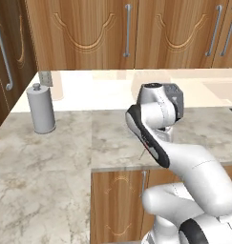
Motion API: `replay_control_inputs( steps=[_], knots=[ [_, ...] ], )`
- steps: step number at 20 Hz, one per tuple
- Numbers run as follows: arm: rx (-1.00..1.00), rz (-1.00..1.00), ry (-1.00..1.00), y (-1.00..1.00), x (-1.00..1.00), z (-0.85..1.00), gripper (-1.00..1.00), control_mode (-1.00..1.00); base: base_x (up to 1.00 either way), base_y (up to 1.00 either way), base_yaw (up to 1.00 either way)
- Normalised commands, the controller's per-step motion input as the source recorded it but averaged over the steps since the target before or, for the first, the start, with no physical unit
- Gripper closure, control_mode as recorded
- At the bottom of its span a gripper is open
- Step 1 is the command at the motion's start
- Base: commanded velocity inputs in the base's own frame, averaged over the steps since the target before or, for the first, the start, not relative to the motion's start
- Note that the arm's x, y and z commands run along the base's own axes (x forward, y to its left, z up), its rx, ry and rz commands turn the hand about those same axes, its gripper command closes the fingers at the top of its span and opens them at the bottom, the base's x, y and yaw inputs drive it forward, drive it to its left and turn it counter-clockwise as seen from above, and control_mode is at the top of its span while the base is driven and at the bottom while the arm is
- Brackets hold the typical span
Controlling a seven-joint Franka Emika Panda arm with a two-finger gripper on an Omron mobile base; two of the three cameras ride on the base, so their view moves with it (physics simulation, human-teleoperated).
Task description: Store the hot dog in the freezer for long-term storage. Close the freezer door after placing the cooked food.
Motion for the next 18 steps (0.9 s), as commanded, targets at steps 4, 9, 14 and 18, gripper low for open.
replay_control_inputs(
  steps=[4, 9, 14, 18],
  knots=[
    [0.01, -0.15, -0.01, 0.0, -0.71, 0.23, 1.0, -1.0, 0.0, 0.0, 0.0],
    [0.04, -0.19, -0.03, 0.0, -0.6, 0.35, 1.0, -1.0, 0.0, 0.0, 0.0],
    [0.01, -0.22, 0.0, 0.0, -0.23, 0.15, 1.0, -1.0, 0.0, 0.0, 0.0],
    [0.0, -0.05, 0.0, 0.0, -0.01, 0.0, 1.0, -1.0, 0.0, 0.0, 0.0]
  ],
)
